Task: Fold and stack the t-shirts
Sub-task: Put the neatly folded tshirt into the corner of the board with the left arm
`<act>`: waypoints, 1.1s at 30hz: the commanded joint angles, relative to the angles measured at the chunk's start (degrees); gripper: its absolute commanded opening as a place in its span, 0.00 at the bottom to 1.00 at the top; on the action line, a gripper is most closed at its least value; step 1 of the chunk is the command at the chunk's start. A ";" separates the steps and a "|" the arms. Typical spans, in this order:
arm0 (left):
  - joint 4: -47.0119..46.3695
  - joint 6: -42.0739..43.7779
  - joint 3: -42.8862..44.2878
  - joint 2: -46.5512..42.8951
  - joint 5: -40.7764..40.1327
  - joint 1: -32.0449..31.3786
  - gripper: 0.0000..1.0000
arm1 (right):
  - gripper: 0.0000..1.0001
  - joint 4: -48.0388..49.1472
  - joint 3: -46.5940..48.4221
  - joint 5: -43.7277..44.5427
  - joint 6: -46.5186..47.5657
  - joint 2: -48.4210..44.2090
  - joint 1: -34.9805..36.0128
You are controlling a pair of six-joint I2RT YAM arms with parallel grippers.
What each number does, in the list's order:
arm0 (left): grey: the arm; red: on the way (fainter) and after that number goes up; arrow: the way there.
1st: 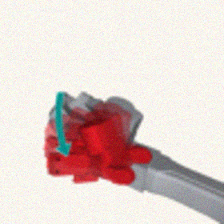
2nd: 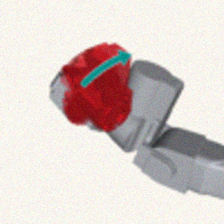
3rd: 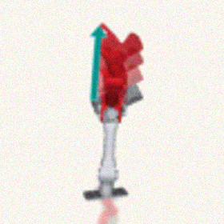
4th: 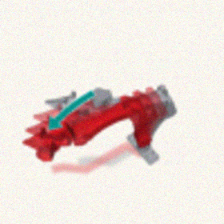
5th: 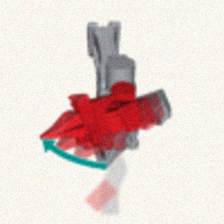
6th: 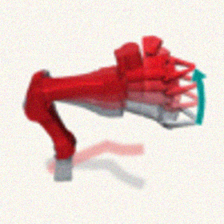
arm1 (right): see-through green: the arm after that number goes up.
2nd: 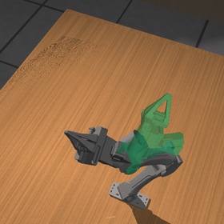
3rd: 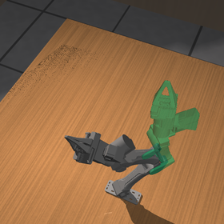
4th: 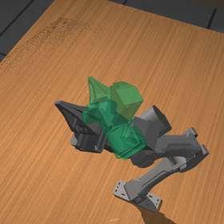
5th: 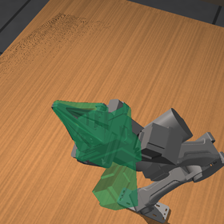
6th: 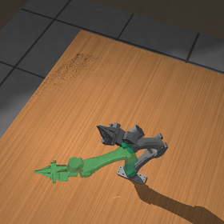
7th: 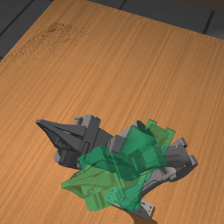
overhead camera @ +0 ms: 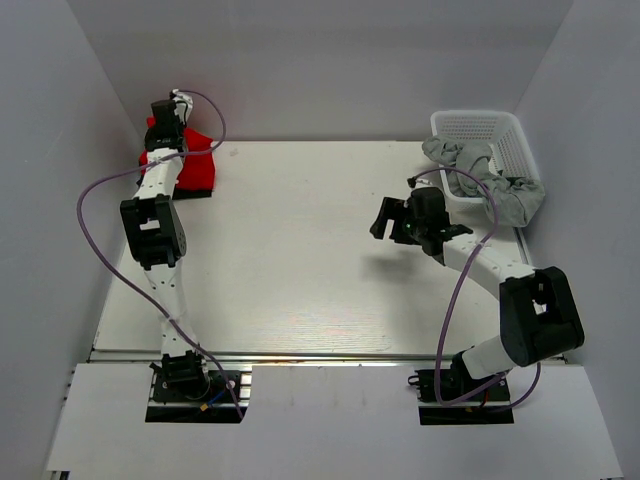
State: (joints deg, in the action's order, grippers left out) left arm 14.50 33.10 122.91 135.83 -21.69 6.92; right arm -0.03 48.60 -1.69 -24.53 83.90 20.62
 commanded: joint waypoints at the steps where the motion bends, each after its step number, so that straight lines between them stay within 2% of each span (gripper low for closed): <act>1: -4.65 -0.49 2.77 0.22 -1.15 0.82 0.00 | 0.90 0.39 2.81 -0.59 -0.43 0.74 0.03; 4: -7.45 0.29 2.77 1.54 -1.16 1.34 0.02 | 0.90 0.21 3.61 -1.38 -0.43 1.96 -0.06; 5: -8.25 0.99 3.38 2.50 -1.77 1.87 0.08 | 0.90 0.12 4.13 -1.56 -0.43 2.06 -0.06; 6: -8.78 1.00 3.39 3.55 -2.38 1.87 0.22 | 0.90 0.12 4.40 -1.73 -0.43 2.41 0.03; 7: -9.92 1.00 3.91 4.09 -2.39 1.87 0.61 | 0.90 0.12 4.57 -1.91 -0.60 2.93 -0.05; 8: -10.45 1.00 4.61 4.09 -3.78 1.87 0.77 | 0.90 0.12 4.92 -2.17 -0.52 3.20 0.03; 9: -10.46 1.00 5.14 4.96 -3.80 1.87 1.00 | 0.90 0.12 5.01 -2.35 -0.51 3.38 0.12; 15: -10.90 -3.47 8.13 4.80 -5.38 1.87 1.00 | 0.90 0.21 5.19 -4.10 -0.78 4.08 0.21; 18: -6.78 -7.78 8.75 2.43 -2.93 1.87 1.00 | 0.90 1.09 4.58 -5.33 -1.30 4.08 0.21; 23: -1.42 -13.75 2.52 -3.72 7.08 0.73 1.00 | 0.90 2.32 3.26 -6.65 -1.48 2.94 0.21; 26: 4.89 -21.99 1.81 -6.62 17.17 0.20 1.00 | 0.90 3.28 1.50 -6.31 -0.87 0.49 0.21; 28: 7.98 -26.23 1.11 -9.68 20.53 -0.32 1.00 | 0.90 3.28 0.19 -5.34 0.01 -1.27 0.03; 29: 9.30 -28.16 -1.68 -11.19 24.12 -0.93 1.00 | 0.90 3.11 0.01 -4.21 0.36 -2.24 0.21; 31: 9.32 -30.19 -7.31 -15.05 24.15 -4.09 1.00 | 0.90 2.58 -1.04 -3.05 0.89 -3.56 -0.05; 32: 6.79 -31.25 -10.82 -19.94 24.15 -5.50 1.00 | 0.90 2.67 -1.40 -2.70 1.15 -4.17 -0.06; 33: 5.11 -33.95 -19.20 -22.77 21.80 -8.47 1.00 | 0.90 2.84 -2.79 -2.00 1.42 -5.92 0.03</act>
State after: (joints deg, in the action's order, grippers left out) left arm 19.70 7.46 113.95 125.08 -3.55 4.71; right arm 1.10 47.81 -5.87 -24.73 81.89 20.64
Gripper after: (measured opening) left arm 0.991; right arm 0.904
